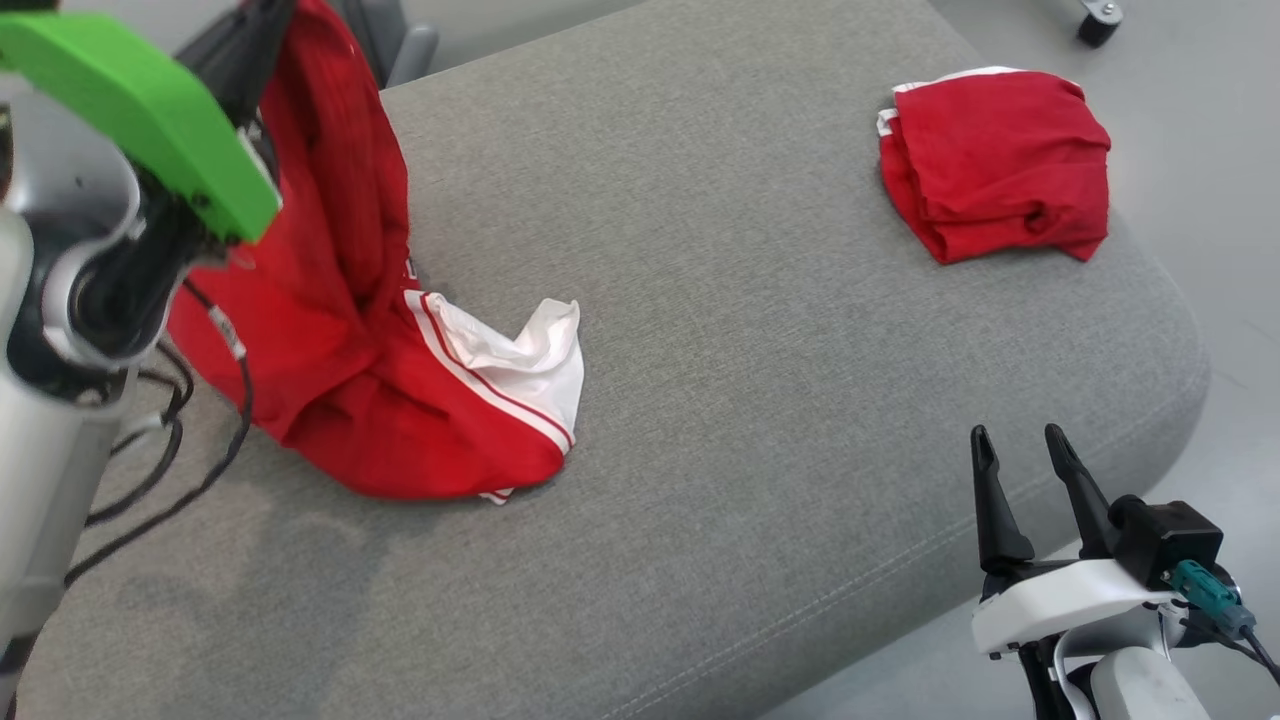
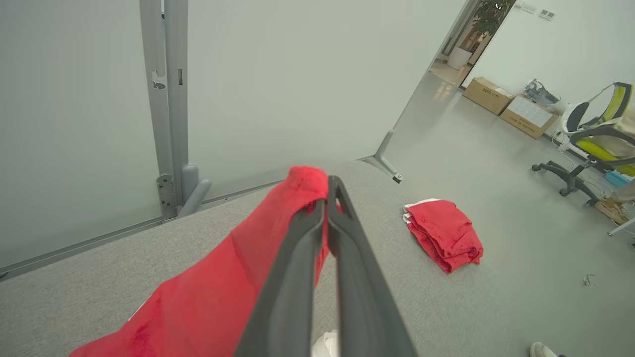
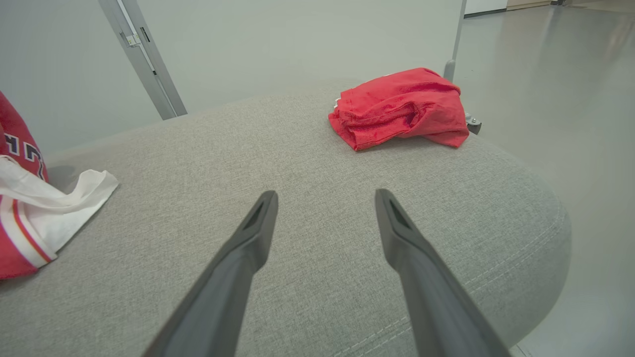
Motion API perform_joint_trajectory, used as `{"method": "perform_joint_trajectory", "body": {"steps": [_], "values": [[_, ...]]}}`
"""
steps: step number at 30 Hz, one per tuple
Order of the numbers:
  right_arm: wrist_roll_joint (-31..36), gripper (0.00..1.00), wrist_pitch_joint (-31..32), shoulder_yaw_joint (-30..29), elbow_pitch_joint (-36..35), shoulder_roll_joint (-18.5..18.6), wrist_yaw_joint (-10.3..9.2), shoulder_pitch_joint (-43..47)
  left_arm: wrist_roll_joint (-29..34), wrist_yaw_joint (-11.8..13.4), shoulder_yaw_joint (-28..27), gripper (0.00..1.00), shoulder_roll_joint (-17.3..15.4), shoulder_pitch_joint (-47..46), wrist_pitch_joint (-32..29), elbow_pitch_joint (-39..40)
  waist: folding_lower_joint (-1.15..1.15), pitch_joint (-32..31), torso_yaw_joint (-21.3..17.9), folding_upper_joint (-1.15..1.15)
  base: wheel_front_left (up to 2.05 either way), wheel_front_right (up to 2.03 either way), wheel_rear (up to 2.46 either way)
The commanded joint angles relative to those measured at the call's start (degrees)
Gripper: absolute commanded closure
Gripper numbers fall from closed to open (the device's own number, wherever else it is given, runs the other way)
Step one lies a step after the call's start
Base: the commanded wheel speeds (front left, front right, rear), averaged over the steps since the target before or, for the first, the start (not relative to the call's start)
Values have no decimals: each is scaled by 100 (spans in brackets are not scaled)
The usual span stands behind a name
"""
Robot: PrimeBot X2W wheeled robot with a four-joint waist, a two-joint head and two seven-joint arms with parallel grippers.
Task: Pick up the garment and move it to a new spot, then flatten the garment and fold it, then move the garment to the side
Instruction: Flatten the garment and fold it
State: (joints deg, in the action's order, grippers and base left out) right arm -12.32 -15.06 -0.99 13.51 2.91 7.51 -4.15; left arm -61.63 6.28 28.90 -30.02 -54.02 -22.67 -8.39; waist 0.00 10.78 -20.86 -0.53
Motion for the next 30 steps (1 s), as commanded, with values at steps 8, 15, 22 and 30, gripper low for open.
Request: {"method": "perform_joint_trajectory", "body": {"steps": [8,15,22,30], "values": [[240,0,-18,-230,-72,1,-5,150,-277,227,-41,100,-1064,2495,140,1250,0,-55,762,53,0,0,0],[455,0,-18,-261,-88,4,-6,52,-634,385,-220,100,-1078,4530,1060,1120,0,70,1331,53,0,0,0],[607,0,-18,-196,-77,82,-6,-83,-665,36,-172,100,-350,4905,1953,-46,0,201,1690,53,0,0,0],[666,0,-18,-241,0,195,-6,43,-377,-312,-18,100,6,4719,2521,-1347,0,134,1920,53,0,0,0]]}}
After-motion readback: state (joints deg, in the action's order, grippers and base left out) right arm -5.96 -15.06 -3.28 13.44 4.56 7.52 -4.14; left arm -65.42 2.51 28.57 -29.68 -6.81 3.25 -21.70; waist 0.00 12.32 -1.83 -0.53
